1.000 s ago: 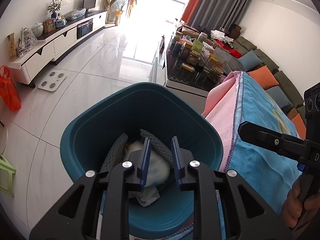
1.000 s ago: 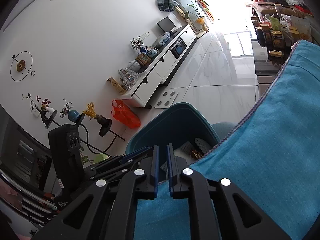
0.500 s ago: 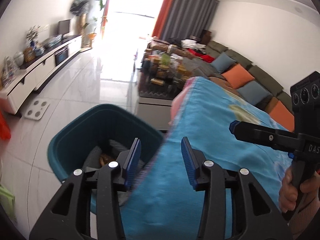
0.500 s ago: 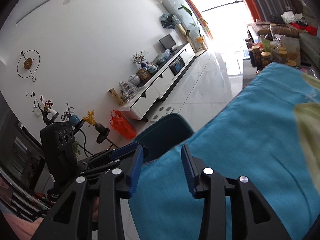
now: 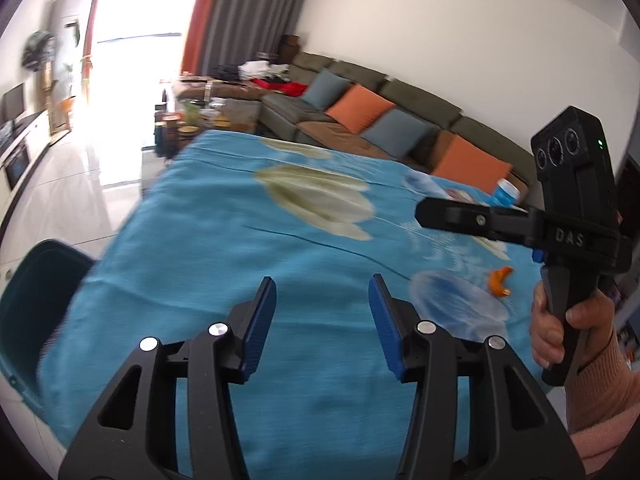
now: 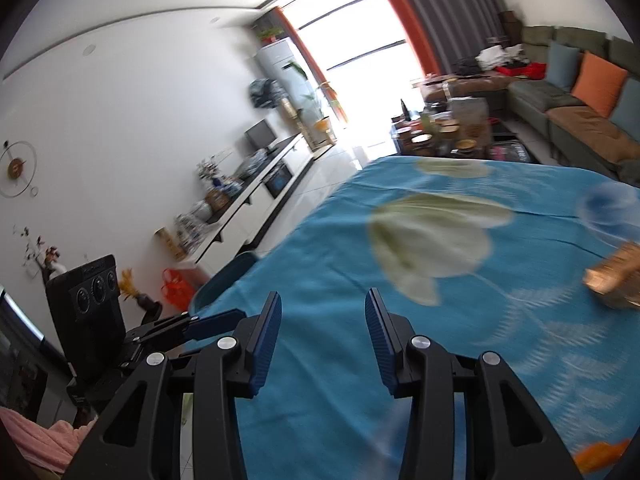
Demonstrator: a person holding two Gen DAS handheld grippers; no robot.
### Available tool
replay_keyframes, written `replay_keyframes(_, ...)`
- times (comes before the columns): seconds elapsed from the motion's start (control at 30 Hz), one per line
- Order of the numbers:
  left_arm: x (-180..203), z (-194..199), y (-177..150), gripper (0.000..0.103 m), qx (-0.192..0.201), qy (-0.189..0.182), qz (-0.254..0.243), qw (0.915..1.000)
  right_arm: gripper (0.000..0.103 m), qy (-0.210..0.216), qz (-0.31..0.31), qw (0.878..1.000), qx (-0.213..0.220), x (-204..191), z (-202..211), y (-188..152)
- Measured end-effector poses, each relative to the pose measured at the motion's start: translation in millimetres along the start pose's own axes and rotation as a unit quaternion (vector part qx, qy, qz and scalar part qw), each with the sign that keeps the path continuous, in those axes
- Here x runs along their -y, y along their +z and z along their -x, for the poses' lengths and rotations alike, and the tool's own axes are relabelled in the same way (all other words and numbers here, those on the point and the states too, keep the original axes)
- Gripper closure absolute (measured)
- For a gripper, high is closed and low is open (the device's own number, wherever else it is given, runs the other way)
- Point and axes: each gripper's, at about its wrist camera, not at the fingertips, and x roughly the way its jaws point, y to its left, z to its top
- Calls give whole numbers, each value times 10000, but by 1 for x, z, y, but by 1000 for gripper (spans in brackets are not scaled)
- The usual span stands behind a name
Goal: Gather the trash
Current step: 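Move both open tools back over the trash on the bedspread, then grasp the orange peel piece with the left tool while the right tool grasps the gold foil wrapper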
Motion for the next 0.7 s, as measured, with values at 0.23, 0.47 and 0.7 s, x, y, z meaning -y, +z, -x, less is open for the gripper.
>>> replay_keyframes(0.23,72,-45,-5,54,-531,-874,-601,9929,62,-643,-481,9959,408,57,53,-9)
replay_keyframes(0.47,131,-88,-8,53,-984,-1421,-994,9799,61,-1006,-800,9895,664,104,84,-16)
replay_keyframes(0.7,172,-116,-13,53,-1310,-1577,-1189,9715,57,-1118,-1033,9855,747,138,95,-20)
